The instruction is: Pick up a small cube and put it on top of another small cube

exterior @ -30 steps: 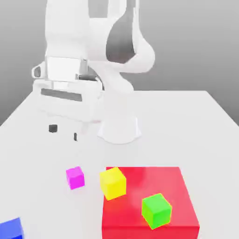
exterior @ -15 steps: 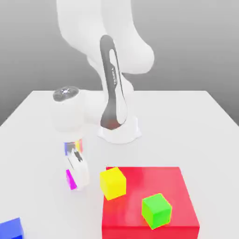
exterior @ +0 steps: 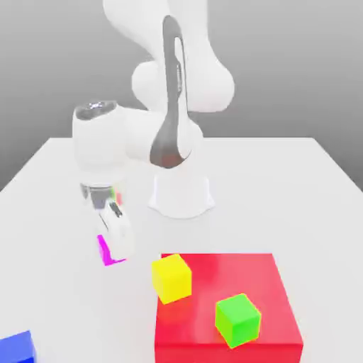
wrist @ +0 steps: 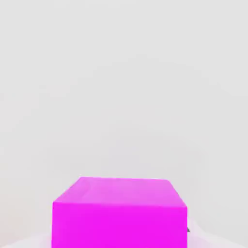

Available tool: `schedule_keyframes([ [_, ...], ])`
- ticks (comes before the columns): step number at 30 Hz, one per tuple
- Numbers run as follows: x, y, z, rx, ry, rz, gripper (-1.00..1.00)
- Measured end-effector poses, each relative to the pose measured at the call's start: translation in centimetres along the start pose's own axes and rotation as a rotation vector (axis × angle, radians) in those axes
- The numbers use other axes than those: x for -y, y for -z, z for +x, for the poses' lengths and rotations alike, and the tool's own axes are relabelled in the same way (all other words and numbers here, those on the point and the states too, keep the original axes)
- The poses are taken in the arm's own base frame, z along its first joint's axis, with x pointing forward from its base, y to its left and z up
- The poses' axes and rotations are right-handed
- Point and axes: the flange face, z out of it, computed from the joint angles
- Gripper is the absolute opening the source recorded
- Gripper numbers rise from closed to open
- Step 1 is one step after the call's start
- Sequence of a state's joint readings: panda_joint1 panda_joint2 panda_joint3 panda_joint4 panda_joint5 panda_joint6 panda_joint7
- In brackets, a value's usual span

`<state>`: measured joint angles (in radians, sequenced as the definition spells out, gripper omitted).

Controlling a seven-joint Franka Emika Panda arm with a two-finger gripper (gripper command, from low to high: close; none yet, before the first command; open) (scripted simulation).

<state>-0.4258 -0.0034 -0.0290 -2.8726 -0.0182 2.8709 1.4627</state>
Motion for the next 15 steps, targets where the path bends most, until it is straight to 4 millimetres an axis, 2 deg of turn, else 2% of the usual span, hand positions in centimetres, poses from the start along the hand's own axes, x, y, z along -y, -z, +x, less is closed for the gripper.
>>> schedule_keyframes([
  [15, 16.5, 3.8, 2.9, -0.004, -0.028, -0.001, -1.00],
])
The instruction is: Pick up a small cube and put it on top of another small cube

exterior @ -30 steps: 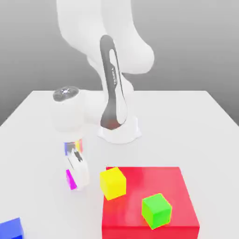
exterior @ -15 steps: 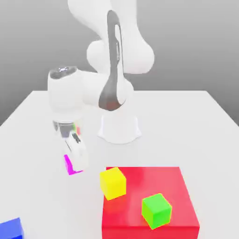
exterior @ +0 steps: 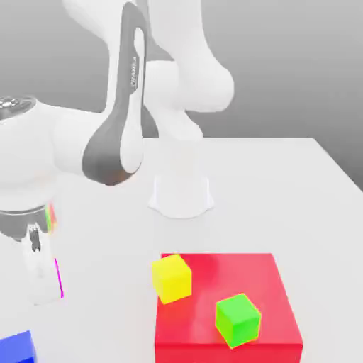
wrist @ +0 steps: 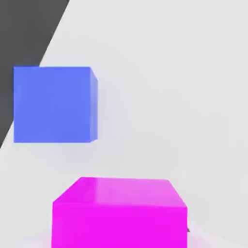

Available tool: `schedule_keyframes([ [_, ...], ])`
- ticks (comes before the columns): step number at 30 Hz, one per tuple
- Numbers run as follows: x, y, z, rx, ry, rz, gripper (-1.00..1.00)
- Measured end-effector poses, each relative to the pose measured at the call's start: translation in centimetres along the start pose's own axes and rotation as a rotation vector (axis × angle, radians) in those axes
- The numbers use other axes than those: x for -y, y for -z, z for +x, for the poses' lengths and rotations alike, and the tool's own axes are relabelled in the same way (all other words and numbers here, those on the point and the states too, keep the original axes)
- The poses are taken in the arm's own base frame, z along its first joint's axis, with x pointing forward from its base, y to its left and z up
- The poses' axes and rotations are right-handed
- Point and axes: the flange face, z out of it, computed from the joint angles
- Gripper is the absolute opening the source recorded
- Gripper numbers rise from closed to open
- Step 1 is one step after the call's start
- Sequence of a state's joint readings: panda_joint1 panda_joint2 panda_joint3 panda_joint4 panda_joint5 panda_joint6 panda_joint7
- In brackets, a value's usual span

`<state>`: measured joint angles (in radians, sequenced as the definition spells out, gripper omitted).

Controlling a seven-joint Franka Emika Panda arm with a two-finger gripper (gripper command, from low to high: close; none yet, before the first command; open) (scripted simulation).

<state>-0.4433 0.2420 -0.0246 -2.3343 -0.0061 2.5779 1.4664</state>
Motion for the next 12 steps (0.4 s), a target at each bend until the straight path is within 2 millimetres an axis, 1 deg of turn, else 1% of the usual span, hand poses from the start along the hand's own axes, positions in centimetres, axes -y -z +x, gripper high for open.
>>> schedule_keyframes([
  [4, 4.0, 1.1, 0.5, 0.008, -0.006, 0.001, -1.00],
  [5, 4.5, 0.5, 0.6, 0.010, -0.007, 0.001, -1.00],
  [6, 4.8, -0.6, 0.6, 0.010, -0.007, 0.000, -1.00],
  [8, 5.0, -3.6, 0.6, 0.010, -0.008, 0.001, -1.00],
  [9, 5.0, -4.6, 0.6, 0.010, -0.008, 0.001, 1.00],
  [12, 5.0, -4.6, 0.6, 0.010, -0.008, 0.001, 1.00],
])
